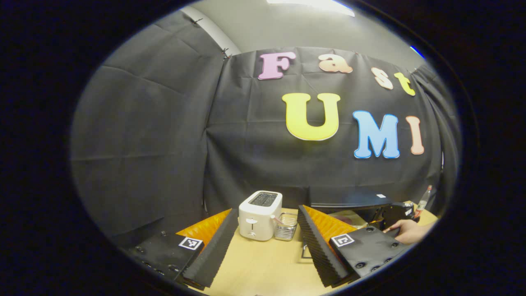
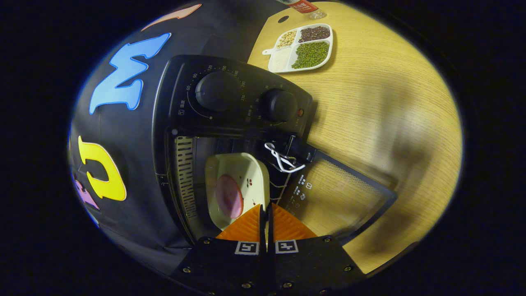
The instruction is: Open the electric oven with the left hand, put the food in, and close the electric oven.
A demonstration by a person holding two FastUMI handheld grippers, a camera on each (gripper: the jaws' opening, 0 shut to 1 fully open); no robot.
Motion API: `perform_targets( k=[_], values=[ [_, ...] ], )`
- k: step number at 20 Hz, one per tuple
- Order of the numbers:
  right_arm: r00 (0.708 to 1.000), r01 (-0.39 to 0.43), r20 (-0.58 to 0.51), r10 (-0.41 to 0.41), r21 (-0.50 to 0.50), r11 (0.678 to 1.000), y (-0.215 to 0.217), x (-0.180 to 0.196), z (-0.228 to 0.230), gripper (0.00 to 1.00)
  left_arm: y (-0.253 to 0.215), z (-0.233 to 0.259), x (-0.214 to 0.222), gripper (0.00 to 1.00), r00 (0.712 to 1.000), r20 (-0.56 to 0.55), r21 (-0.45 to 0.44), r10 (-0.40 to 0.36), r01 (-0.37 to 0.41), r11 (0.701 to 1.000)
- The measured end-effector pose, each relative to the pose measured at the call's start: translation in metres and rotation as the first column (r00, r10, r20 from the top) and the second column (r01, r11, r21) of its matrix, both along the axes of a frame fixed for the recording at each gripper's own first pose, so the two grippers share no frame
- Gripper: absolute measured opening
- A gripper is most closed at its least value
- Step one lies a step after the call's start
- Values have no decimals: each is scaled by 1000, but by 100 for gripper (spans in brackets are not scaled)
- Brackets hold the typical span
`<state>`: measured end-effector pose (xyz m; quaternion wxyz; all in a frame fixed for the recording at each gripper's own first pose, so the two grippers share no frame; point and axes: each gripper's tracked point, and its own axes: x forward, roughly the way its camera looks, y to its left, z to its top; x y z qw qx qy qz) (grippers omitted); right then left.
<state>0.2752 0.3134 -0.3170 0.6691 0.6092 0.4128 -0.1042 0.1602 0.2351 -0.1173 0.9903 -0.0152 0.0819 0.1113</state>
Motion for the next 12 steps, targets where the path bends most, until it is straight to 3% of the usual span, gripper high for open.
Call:
perform_targets(
  k=[7,12],
  values=[
    [992,129,-1,-129,52,990,9,35,-4,1,21,-5,-4,100,999,-28,20,39,-38,999],
    [994,96,47,-100,91,991,23,35,6,11,15,-5,-1,100,999,-35,34,34,-33,999]
  ],
)
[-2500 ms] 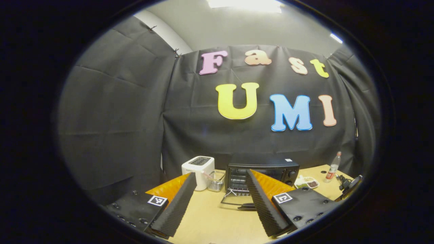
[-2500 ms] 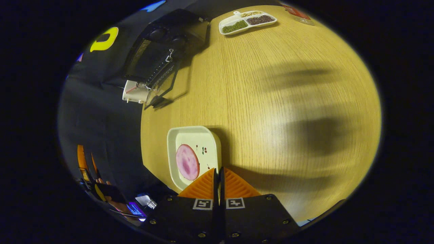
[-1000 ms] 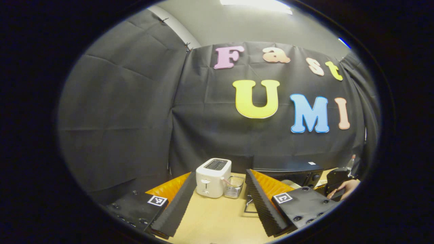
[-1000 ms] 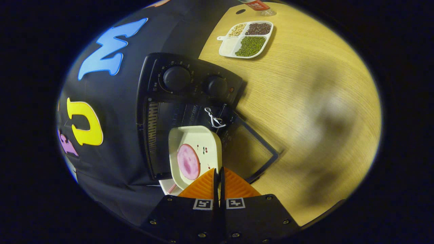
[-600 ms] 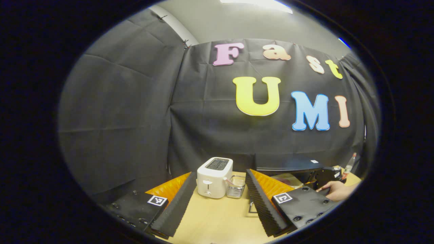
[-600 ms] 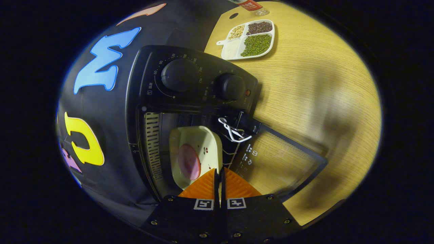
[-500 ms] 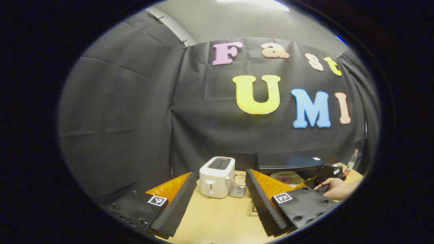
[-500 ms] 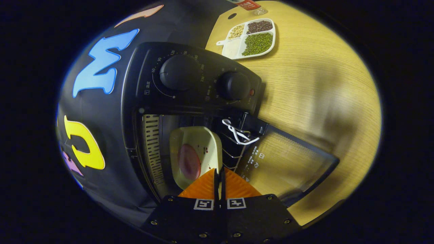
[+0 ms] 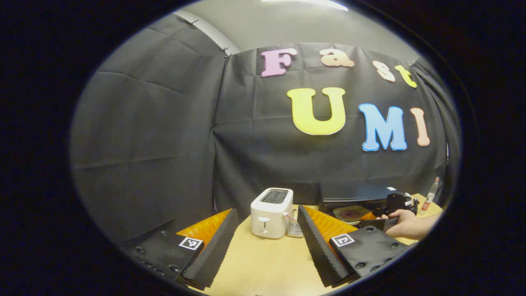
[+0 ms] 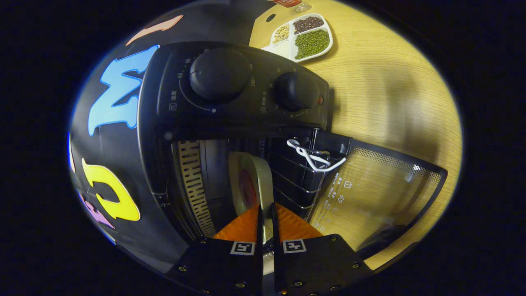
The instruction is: Open the electric oven with the left hand, put the food in, and close the electric oven.
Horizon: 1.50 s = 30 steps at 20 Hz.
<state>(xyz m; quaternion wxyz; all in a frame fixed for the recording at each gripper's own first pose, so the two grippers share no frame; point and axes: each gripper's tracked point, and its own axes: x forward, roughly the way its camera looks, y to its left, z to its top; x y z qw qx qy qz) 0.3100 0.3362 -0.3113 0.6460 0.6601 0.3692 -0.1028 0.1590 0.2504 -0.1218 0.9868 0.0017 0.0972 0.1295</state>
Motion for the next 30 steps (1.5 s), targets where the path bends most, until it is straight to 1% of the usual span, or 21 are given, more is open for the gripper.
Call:
perform_targets(
  k=[2,3,4,5,6,7,8,11,13,14,15,17,19,20,21,22,23,25,26,28,30],
  values=[
    [999,-30,37,30,1,1000,-4,-6,11,17,-7,1,2,100,1000,2,-3,-14,14,1000],
    [997,-46,60,46,4,999,-4,-8,17,26,-11,2,3,100,1000,6,-8,-23,23,1000],
    [995,-65,79,65,4,998,-3,-10,23,44,-18,2,3,100,999,8,-12,-33,33,999],
    [992,-85,93,85,0,996,-3,-13,26,63,-24,2,4,98,999,7,-14,-43,43,999],
    [989,-110,102,109,3,994,-5,-17,30,98,-31,1,3,100,998,9,-15,-56,56,998],
    [985,-131,115,130,1,991,-7,-22,34,98,-38,1,3,98,998,13,-18,-68,68,998],
    [980,-157,123,157,-16,988,-10,-28,37,98,-46,0,3,98,997,12,-21,-81,81,996],
    [953,-236,169,253,-111,965,-25,-48,53,98,-67,-8,3,100,993,2,-45,-114,114,992],
    [927,-283,208,313,-164,945,-36,-62,69,98,-84,-15,1,100,989,-10,-66,-148,147,987],
    [913,-297,231,337,-190,936,-43,-67,78,98,-92,-23,0,98,986,-27,-76,-164,162,984],
    [899,-304,254,357,-226,925,-53,-73,86,98,-101,-28,-1,100,983,-39,-89,-181,177,980],
    [863,-311,300,407,-321,895,-74,-84,103,98,-118,-40,-3,100,975,-59,-118,-215,207,971],
    [826,-318,318,465,-418,851,-93,-97,115,98,-133,-56,-5,100,966,-92,-140,-243,229,963],
    [810,-320,320,491,-461,828,-103,-108,119,98,-143,-66,-7,98,958,-112,-155,-263,244,957],
    [795,-313,325,512,-503,806,-114,-114,125,98,-152,-73,-8,98,951,-126,-169,-281,259,951],
    [781,-305,327,532,-543,782,-125,-119,130,98,-161,-81,-8,100,944,-141,-181,-299,273,945],
    [770,-296,324,550,-583,757,-135,-125,133,98,-168,-87,-8,98,937,-158,-191,-313,282,940],
    [747,-286,308,589,-651,703,-152,-137,140,98,-185,-105,-6,100,919,-191,-204,-345,307,930],
    [741,-276,292,605,-688,671,-161,-142,140,98,-195,-116,-6,98,907,-211,-212,-364,320,923],
    [733,-246,264,627,-757,606,-179,-150,143,98,-212,-133,-5,98,884,-250,-231,-395,342,911],
    [727,-217,244,642,-805,552,-190,-158,148,98,-229,-151,-5,100,859,-281,-260,-427,360,896]
  ],
)
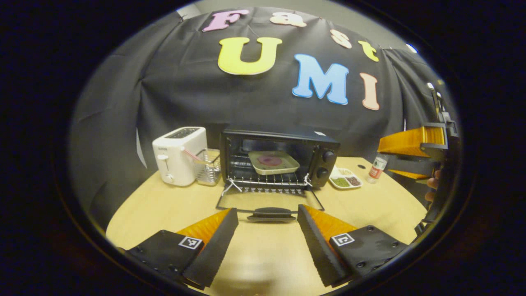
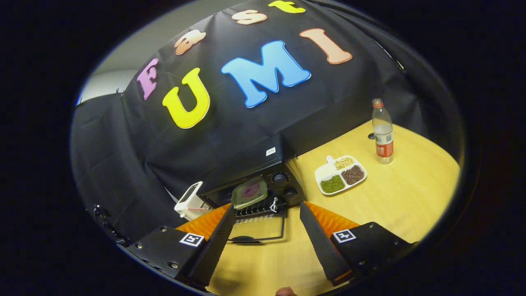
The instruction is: Open the electric oven with the left hand, put the food in, and close the electric oven.
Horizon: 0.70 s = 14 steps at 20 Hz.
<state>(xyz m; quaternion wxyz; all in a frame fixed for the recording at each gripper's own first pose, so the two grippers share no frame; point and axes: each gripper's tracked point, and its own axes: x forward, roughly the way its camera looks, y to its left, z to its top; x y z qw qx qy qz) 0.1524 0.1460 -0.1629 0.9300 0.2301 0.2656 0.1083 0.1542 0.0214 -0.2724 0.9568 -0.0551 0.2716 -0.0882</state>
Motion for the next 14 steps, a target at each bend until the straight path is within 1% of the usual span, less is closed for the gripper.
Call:
perform_targets(
  k=[1,4,6,8,12,14],
  values=[
    [1000,4,16,-3,-34,999,-6,-4,2,98,-7,-8,2,98,1000,-18,-5,-15,14,1000],
    [998,20,62,-12,-137,990,-25,-10,7,98,-21,-38,2,98,995,-89,2,-45,46,999],
    [995,45,96,-26,-205,978,-41,-14,12,98,-25,-56,6,100,989,-136,8,-51,52,999],
    [992,74,122,-43,-261,962,-54,-17,16,98,-27,-69,10,99,984,-169,10,-56,58,998],
    [985,128,150,-84,-311,942,-75,-24,28,98,-30,-98,26,100,971,-232,22,-60,67,997],
    [981,156,162,-108,-328,932,-85,-26,32,98,-31,-113,30,99,962,-267,27,-65,75,997]
  ],
)
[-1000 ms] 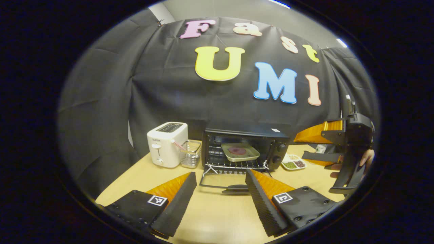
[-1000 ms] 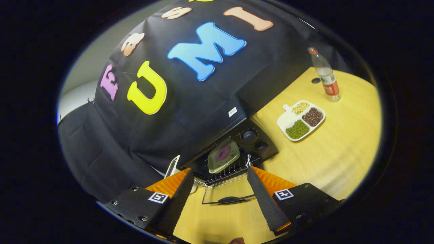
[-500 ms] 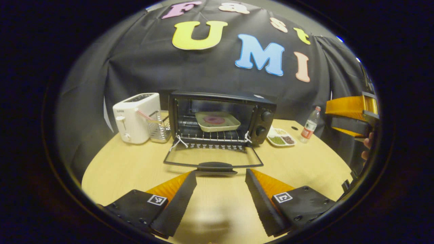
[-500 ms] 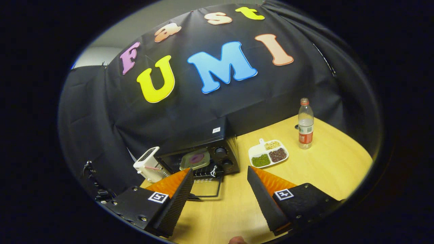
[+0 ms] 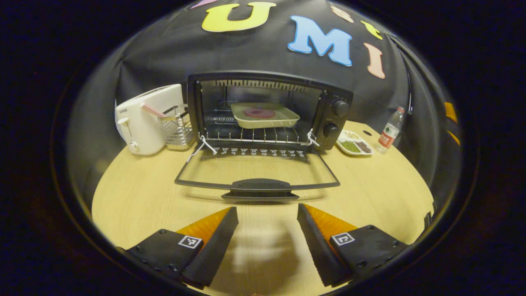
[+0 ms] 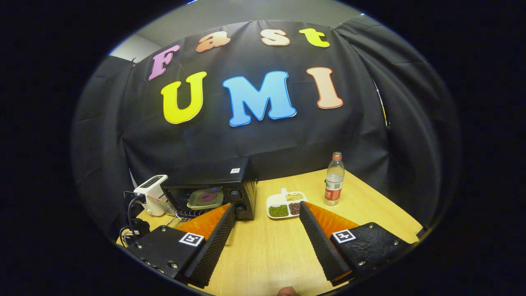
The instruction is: Open the electric oven with the left hand, put the food in, and close the electric oven.
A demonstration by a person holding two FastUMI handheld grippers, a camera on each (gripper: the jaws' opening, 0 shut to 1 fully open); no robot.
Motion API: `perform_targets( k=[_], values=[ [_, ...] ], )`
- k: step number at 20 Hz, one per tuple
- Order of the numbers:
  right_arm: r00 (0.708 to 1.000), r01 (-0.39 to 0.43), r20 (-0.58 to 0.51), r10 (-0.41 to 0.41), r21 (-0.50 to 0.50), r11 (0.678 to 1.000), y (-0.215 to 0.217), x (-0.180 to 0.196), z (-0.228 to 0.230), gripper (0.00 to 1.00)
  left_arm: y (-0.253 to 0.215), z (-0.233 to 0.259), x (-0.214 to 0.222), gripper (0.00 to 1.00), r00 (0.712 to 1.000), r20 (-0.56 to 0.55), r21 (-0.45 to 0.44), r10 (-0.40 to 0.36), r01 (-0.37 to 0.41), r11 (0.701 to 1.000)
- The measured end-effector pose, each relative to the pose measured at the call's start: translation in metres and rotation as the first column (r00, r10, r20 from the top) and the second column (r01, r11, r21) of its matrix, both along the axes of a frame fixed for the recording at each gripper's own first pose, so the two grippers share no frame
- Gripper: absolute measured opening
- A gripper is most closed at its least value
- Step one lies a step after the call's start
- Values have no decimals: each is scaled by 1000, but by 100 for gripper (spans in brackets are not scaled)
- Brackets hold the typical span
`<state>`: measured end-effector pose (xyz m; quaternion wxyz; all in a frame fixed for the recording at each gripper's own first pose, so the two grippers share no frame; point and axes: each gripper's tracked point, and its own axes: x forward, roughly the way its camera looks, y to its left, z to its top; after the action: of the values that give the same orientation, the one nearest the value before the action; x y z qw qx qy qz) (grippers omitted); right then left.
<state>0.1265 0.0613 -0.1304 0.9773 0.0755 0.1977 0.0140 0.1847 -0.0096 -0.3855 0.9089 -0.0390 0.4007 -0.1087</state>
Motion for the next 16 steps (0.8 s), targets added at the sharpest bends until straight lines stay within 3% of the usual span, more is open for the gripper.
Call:
perform_targets(
  k=[7,13,16],
  values=[
    [997,69,24,-67,-63,996,-22,-3,18,98,0,-28,20,100,1000,-24,60,-11,12,998],
    [998,37,45,-33,-95,995,-8,7,30,98,0,-22,20,98,1000,21,74,-11,10,997],
    [999,6,54,-2,-82,997,5,13,32,98,2,-6,21,100,999,45,41,-2,0,999]
  ],
)
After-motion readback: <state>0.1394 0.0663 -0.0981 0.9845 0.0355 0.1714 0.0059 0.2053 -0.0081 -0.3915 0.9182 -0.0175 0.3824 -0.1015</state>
